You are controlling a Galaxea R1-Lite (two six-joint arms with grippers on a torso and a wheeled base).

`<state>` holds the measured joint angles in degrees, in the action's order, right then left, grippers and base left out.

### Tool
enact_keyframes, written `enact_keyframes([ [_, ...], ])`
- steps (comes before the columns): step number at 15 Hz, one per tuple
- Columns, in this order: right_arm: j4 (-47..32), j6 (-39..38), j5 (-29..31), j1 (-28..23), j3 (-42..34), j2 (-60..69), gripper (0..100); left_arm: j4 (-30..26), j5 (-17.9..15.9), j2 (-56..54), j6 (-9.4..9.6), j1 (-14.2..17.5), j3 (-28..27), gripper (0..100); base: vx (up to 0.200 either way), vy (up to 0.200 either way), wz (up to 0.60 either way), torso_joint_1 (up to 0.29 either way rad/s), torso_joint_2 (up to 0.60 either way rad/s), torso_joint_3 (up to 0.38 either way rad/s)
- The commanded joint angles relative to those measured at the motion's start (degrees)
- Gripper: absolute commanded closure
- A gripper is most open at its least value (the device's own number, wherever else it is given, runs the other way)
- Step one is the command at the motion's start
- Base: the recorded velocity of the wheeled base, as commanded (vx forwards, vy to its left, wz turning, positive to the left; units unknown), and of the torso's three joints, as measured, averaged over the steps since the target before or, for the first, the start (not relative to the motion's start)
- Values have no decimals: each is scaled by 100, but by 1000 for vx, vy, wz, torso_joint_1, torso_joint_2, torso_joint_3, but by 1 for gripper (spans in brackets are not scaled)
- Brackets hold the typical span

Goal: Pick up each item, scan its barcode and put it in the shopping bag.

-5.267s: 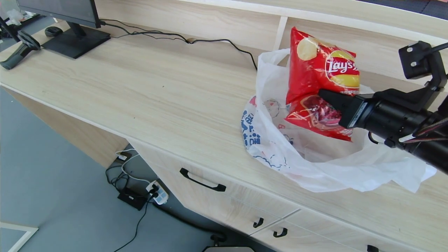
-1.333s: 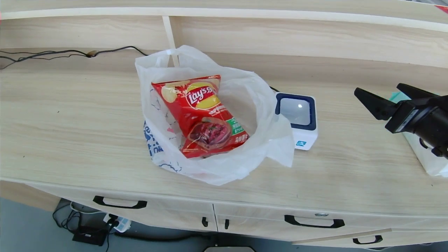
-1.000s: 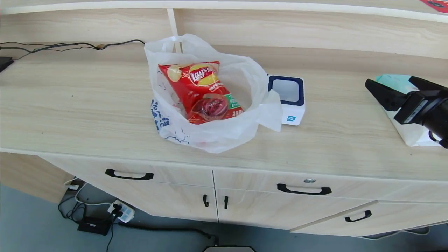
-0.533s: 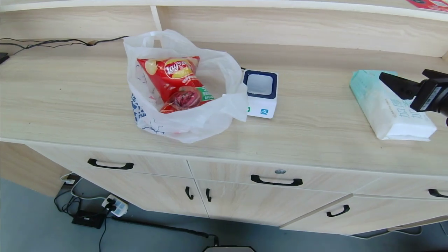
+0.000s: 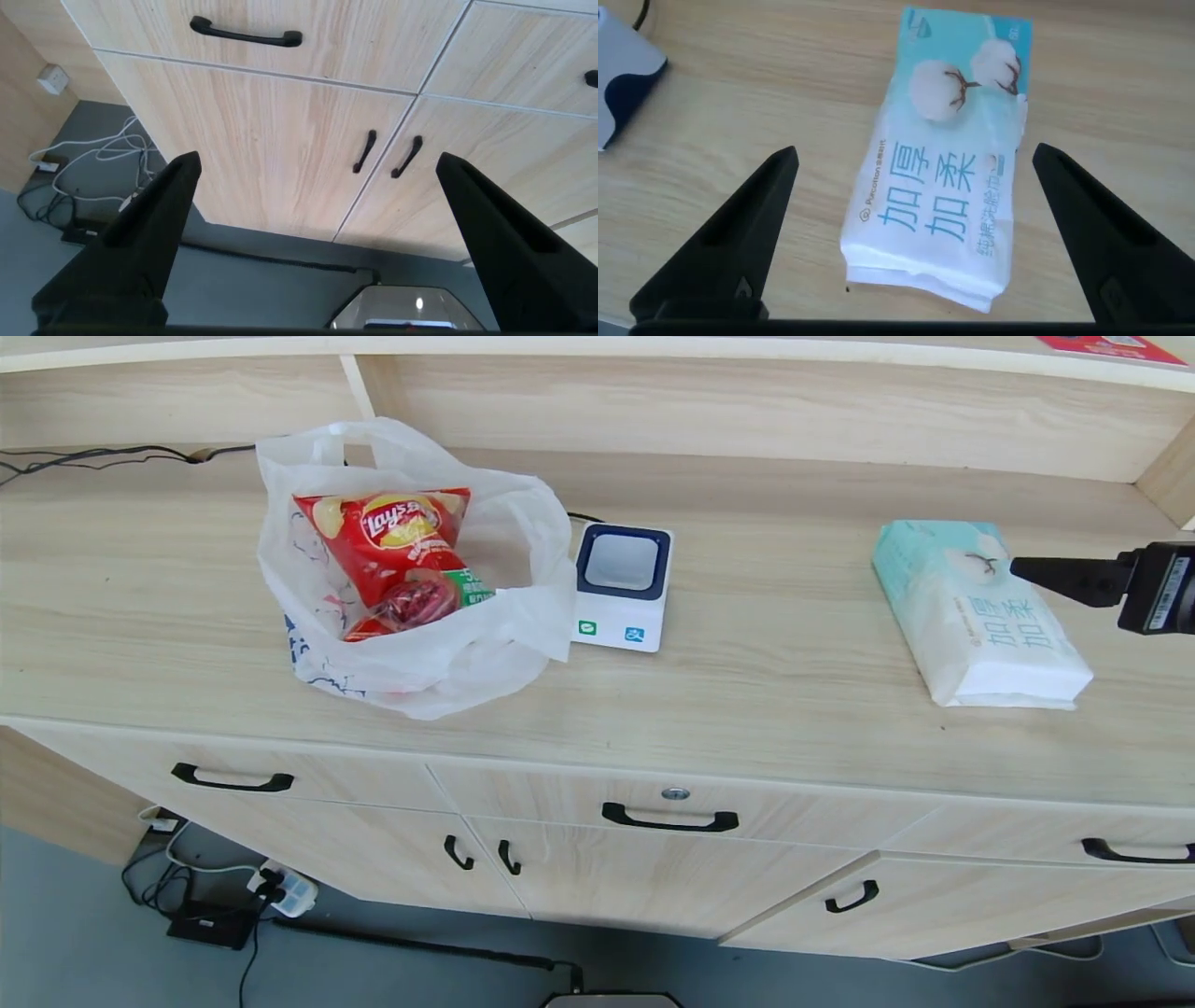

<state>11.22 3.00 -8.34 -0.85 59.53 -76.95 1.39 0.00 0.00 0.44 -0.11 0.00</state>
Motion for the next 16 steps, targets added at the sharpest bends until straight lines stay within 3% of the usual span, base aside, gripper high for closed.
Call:
enact_keyframes([
  [1, -489, -1, -98, 6, 516, -409, 0, 2, 0, 9, -9, 2, 0, 0, 0, 0, 0, 0, 0, 0],
  [3, -1025, 78, -115, 6, 534, -549, 0, 2, 0, 9, -9, 2, 0, 0, 0, 0, 0, 0, 0, 0],
  [16, -1165, 421, -1, -73, 1465, -1578, 0, 19, 0, 9, -9, 2, 0, 0, 0, 0, 0, 0, 0, 0],
])
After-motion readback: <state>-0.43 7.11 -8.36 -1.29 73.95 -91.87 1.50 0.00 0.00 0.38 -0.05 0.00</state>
